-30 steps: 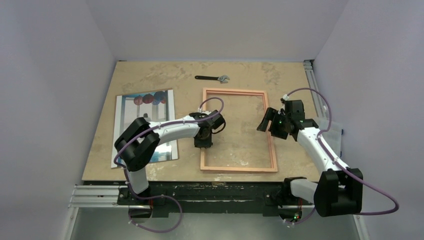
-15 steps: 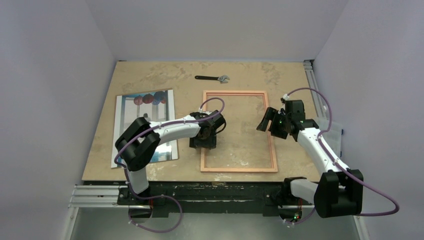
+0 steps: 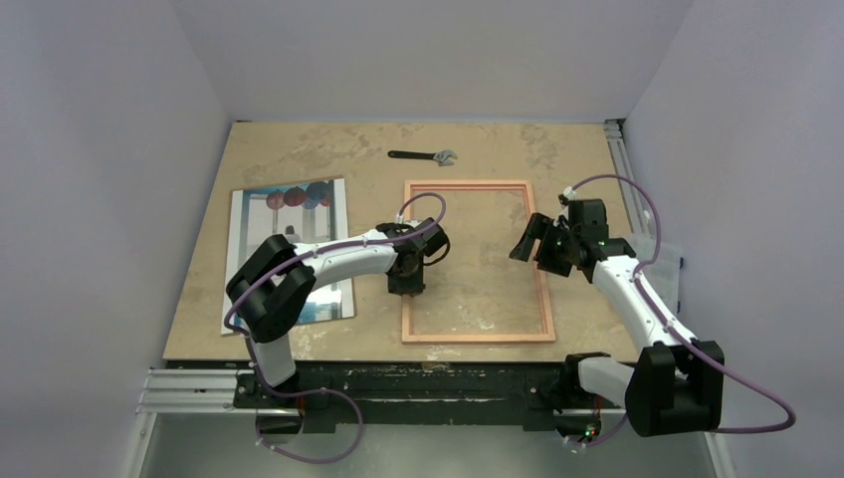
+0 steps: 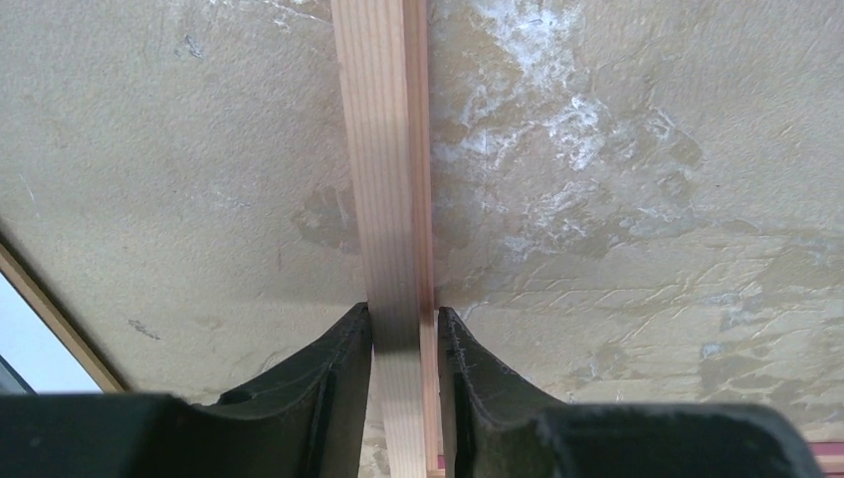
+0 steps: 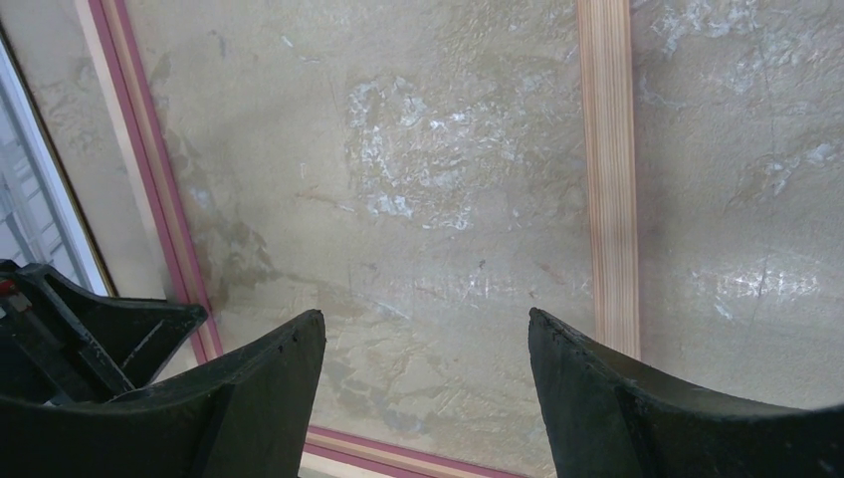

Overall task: Put the photo into the frame
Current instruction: Move the photo frame to the center of the board.

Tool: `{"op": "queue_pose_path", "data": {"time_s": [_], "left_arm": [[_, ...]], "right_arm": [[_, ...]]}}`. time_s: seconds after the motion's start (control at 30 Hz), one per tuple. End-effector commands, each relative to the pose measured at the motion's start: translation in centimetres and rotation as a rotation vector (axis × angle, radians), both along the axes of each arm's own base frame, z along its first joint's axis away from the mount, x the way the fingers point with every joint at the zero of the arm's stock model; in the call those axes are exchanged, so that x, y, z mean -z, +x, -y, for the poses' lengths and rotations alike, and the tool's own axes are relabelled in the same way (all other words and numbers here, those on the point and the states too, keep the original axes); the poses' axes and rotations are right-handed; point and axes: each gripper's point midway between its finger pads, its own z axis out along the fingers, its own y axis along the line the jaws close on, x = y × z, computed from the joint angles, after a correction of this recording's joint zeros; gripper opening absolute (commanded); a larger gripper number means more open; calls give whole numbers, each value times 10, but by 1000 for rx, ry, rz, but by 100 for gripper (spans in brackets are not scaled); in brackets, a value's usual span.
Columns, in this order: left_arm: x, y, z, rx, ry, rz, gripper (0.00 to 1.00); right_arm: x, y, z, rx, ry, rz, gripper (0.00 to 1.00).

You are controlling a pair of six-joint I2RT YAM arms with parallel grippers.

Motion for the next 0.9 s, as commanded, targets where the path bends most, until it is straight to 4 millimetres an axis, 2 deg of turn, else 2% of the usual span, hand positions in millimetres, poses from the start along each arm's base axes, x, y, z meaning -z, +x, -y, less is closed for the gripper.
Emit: {"op": "queue_pose_path", "data": {"time_s": [0.0,0.27,0.37,0.47,0.63,0.73,0.87], "left_arm": [[-7,3,18,21,-70,11,28],[-7,3,20,21,-72,14,31],[-11,3,16,16,-65,25,40],[-21,5,12,13,-67,53,55],[-48,7,8,13,-133,134,71],[-73,9,6,14,-209,203,81],[-104,9,0,5,-308,290,86]], "right_arm": [[-13,5,-6,-13,31,53,73],[-13,5,-6,-17,32,51,73],[-13,5,-6,-16,31,53,73],[-12,3,-6,-15,29,52,73],[-11,2,-4,-15,19,49,73],[-13,0,-4,-15,23,52,73],[-17,0,-7,-21,36,63,73]]}}
